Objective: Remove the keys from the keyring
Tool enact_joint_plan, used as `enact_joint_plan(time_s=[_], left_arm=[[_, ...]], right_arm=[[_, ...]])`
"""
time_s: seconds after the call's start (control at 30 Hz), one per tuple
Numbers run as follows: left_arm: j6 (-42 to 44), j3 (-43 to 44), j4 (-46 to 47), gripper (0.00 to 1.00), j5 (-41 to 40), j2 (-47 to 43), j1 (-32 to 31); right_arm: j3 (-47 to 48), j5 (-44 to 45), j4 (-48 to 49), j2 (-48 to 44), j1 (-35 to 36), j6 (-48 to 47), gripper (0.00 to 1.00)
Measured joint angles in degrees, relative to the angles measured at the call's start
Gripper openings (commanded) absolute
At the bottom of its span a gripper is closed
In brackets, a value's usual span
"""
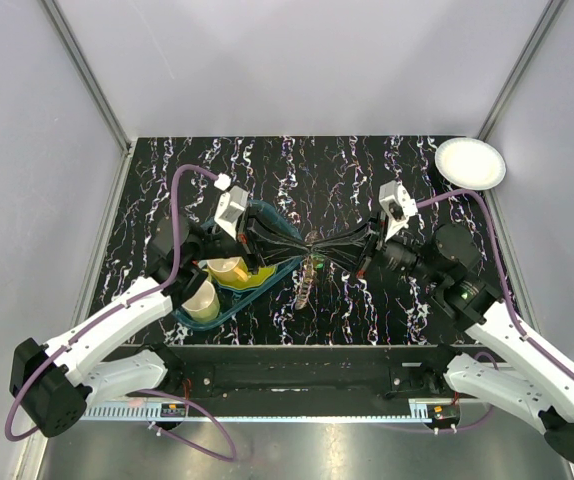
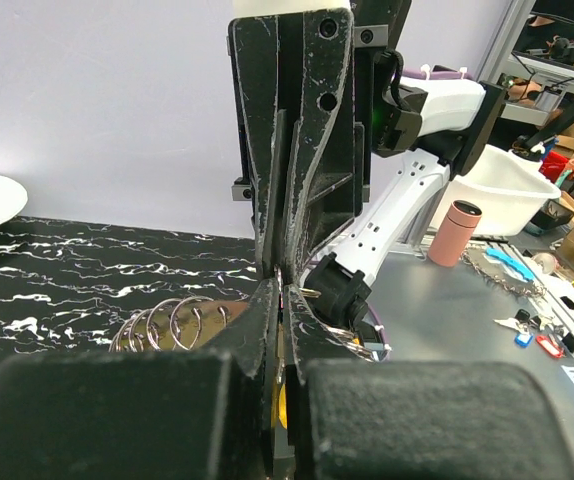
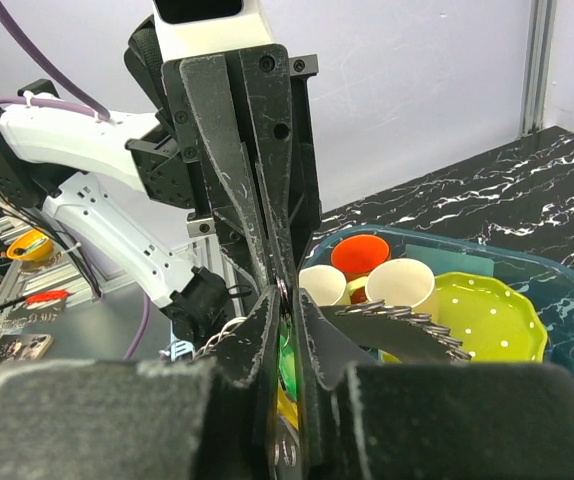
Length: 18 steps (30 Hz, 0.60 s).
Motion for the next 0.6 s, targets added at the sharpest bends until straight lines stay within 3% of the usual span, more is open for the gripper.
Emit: enact_joint_plan(time_s=[0.6], left_arm=[[0.8, 0.0, -1.6, 0.00, -0.5, 0.0, 0.2]], right_arm=[[-3.3, 0.3, -0.5, -1.5, 0.0, -0.3, 0.13]])
